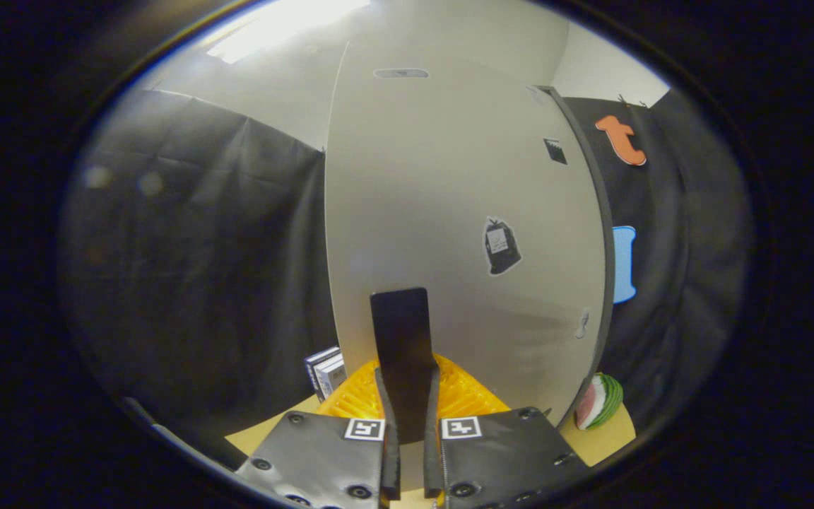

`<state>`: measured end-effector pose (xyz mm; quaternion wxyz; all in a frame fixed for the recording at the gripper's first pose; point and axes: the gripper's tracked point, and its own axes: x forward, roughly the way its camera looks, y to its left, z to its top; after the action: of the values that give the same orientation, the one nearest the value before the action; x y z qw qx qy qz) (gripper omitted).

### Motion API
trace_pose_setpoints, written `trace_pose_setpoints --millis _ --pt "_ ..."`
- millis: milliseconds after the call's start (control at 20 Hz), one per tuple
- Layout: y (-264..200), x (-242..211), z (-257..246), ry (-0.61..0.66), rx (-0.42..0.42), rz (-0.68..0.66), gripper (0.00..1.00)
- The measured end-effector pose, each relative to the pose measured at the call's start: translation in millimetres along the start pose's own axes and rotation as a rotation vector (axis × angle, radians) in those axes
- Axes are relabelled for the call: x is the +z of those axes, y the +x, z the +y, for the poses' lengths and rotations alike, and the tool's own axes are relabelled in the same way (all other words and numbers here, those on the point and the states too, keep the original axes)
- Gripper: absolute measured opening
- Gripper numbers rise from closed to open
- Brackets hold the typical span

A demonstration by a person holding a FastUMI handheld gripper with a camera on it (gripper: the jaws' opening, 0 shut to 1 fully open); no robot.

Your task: Open the shoe cabinet door, grab the shoes and put them into the shoe cabinet, then close the shoe cabinet door.

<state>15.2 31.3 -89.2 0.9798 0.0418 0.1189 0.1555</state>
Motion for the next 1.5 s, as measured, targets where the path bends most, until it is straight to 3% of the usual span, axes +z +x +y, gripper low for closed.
trace_pose_setpoints --millis 350,950,1300,1500 --pt "-42.5 3.8 -40.2 -0.019 -0.060 0.003 0.14" --pt "-56.5 7.7 -72.5 0.011 -0.263 -0.029 0.12" --pt "-61.5 9.6 -83.3 0.055 -0.309 -0.042 0.09" --pt "-59.6 9.8 -83.5 0.058 -0.294 -0.042 0.04"
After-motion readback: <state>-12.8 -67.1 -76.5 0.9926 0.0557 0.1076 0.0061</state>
